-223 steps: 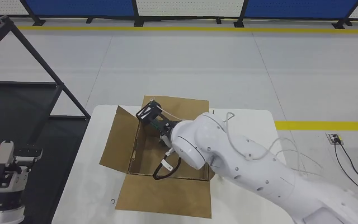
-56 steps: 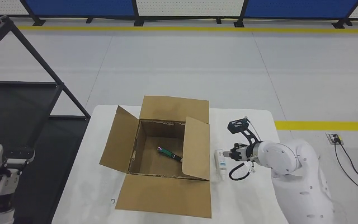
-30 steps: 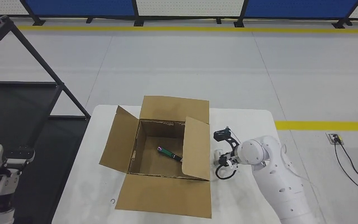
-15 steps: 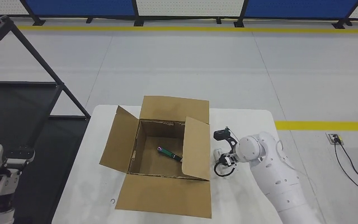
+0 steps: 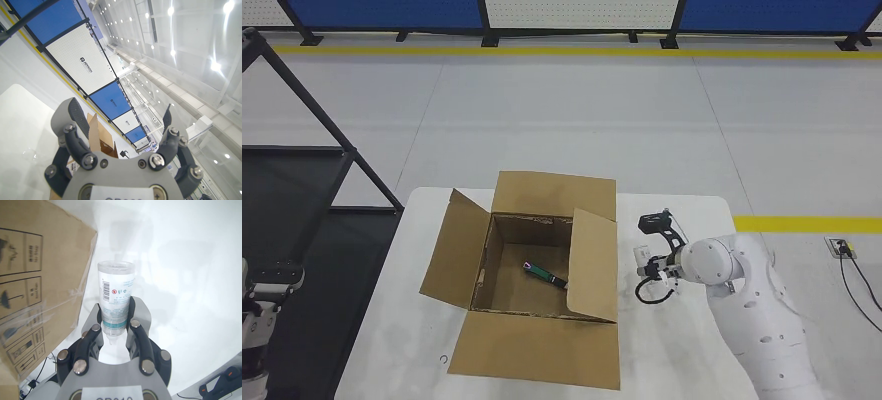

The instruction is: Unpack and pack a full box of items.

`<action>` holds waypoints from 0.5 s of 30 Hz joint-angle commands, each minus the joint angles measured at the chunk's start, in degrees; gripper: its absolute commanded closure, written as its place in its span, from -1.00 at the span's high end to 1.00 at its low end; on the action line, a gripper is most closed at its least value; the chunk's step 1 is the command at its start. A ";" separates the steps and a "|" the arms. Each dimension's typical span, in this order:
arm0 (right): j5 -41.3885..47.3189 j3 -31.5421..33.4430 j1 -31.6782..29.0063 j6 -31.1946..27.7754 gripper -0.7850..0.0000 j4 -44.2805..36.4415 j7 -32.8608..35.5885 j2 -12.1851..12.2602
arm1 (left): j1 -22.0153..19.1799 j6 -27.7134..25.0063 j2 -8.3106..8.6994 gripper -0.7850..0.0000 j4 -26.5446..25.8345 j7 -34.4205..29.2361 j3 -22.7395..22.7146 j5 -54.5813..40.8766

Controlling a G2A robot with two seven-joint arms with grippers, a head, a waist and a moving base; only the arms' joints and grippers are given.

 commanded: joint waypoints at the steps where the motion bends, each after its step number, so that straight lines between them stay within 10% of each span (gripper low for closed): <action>1: 0.19 1.92 -1.97 1.62 -1.00 -6.05 -0.10 0.40 | 0.00 0.00 0.00 1.00 0.00 0.00 0.00 0.00; 15: 1.40 -1.21 -6.26 5.26 -1.00 -32.89 -1.34 0.90 | 0.00 0.00 0.00 1.00 0.00 0.00 0.00 0.00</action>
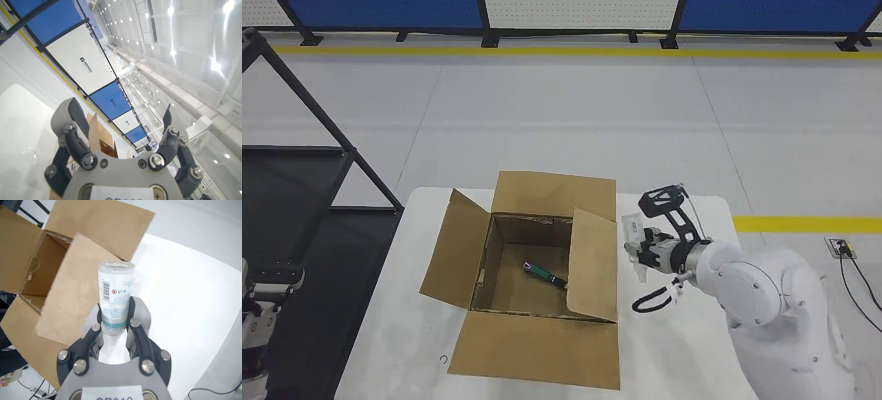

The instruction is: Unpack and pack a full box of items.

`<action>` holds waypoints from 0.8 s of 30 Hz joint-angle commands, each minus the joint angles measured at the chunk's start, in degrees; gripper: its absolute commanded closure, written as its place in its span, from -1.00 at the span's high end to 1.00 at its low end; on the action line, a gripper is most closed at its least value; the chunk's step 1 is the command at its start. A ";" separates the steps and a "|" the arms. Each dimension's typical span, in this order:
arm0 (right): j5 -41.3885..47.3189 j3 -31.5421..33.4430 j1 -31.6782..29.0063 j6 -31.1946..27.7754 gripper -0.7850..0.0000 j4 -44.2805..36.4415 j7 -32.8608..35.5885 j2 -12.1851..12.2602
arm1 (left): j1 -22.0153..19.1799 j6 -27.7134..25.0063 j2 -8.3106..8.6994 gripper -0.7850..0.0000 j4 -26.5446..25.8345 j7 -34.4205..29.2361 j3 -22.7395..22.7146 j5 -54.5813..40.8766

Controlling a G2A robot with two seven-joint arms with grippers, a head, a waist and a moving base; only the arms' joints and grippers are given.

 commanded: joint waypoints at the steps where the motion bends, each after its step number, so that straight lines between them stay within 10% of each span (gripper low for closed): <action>1: -0.15 -2.86 0.95 0.37 -1.00 -1.62 0.23 -0.23 | 0.00 0.00 0.00 1.00 0.00 0.00 0.00 0.00; 24: 7.55 -42.73 31.49 7.89 -1.00 33.39 -6.51 -13.21 | 0.00 0.00 0.00 1.00 0.00 0.00 0.00 0.00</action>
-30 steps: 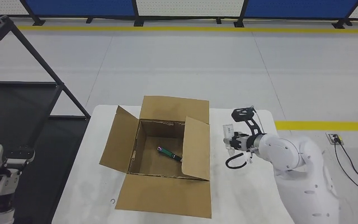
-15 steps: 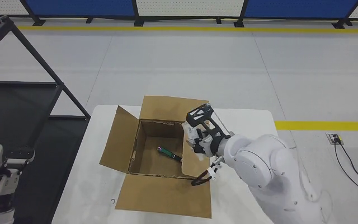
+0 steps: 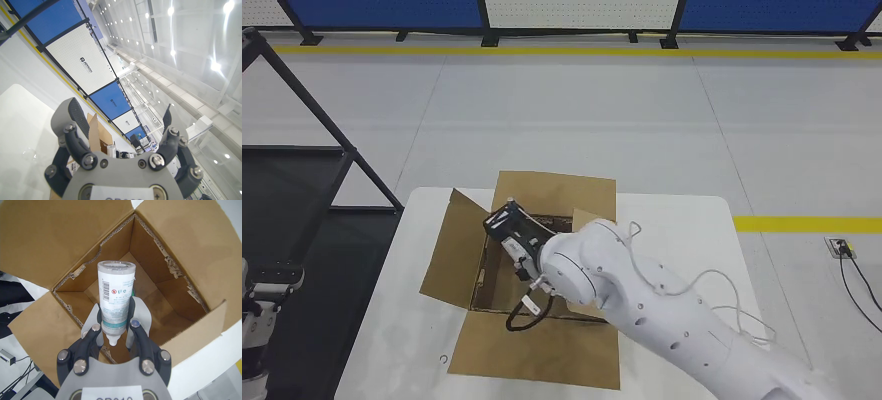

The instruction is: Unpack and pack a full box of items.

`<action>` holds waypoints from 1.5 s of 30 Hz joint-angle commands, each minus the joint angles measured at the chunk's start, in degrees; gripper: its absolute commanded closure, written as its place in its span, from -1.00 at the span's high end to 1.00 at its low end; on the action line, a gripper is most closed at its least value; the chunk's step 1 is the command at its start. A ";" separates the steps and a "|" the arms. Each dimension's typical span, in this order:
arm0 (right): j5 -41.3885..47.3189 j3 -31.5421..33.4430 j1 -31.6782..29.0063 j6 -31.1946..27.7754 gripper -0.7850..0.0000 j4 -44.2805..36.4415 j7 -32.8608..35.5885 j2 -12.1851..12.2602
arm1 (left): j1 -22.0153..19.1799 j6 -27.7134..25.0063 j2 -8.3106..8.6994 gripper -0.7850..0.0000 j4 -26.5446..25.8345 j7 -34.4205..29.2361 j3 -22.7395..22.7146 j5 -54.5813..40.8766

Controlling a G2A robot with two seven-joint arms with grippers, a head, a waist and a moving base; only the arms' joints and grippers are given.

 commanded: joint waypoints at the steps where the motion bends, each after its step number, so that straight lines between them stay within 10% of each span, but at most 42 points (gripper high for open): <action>1: 0.45 -2.28 1.63 -0.13 -1.00 4.78 -1.46 -1.53 | 0.00 0.00 0.00 1.00 0.00 0.00 0.00 0.00; 19: 6.88 -12.54 9.47 -10.04 -1.00 38.63 -4.51 -15.30 | 0.00 0.00 0.00 1.00 0.00 0.00 0.00 0.00; 22: 7.79 -13.11 9.98 -11.80 -0.66 43.22 -4.75 -17.43 | 0.00 0.00 0.00 1.00 0.00 0.00 0.00 0.00; 45: 9.51 -11.44 12.82 -17.40 -0.14 56.43 -7.65 -23.95 | 0.00 0.00 0.00 1.00 0.00 0.00 0.00 0.00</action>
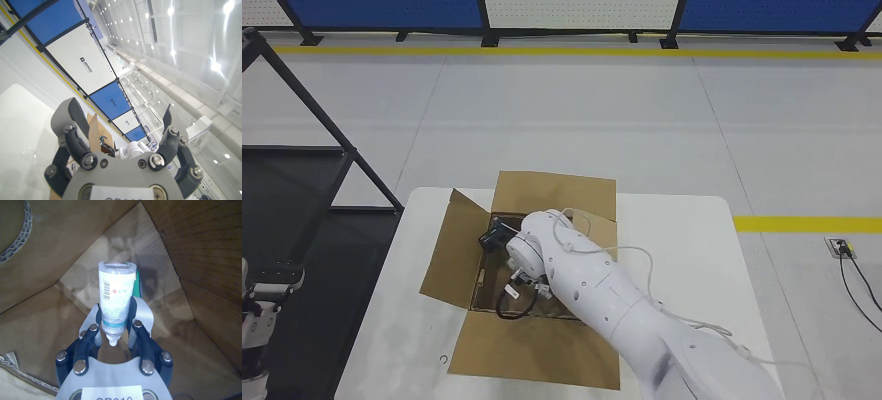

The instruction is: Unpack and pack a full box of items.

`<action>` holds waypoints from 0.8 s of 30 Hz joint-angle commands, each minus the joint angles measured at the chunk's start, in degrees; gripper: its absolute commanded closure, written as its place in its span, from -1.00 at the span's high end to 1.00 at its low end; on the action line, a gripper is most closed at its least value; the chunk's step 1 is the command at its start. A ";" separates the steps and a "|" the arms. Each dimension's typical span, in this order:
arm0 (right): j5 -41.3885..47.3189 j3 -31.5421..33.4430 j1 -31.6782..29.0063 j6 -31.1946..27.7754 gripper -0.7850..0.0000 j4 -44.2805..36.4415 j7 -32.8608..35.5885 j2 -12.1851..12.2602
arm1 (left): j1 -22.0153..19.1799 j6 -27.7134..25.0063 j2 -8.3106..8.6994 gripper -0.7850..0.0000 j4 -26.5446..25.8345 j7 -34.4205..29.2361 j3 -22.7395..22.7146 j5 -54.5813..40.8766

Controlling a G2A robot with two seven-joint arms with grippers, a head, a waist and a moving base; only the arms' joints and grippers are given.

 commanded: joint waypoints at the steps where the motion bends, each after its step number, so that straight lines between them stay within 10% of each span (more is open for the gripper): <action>1: -0.20 0.22 0.08 0.02 -0.11 0.14 -0.22 -0.08 | 0.00 0.00 0.00 1.00 0.00 0.00 0.00 0.00; 14: -1.46 3.61 1.35 1.80 -0.07 -4.09 -2.35 1.42 | 0.00 0.00 0.00 1.00 0.00 0.00 0.00 0.00; 24: -9.36 11.01 -2.97 9.02 -0.02 -27.49 -0.22 8.76 | 0.00 0.00 0.00 1.00 0.00 0.00 0.00 0.00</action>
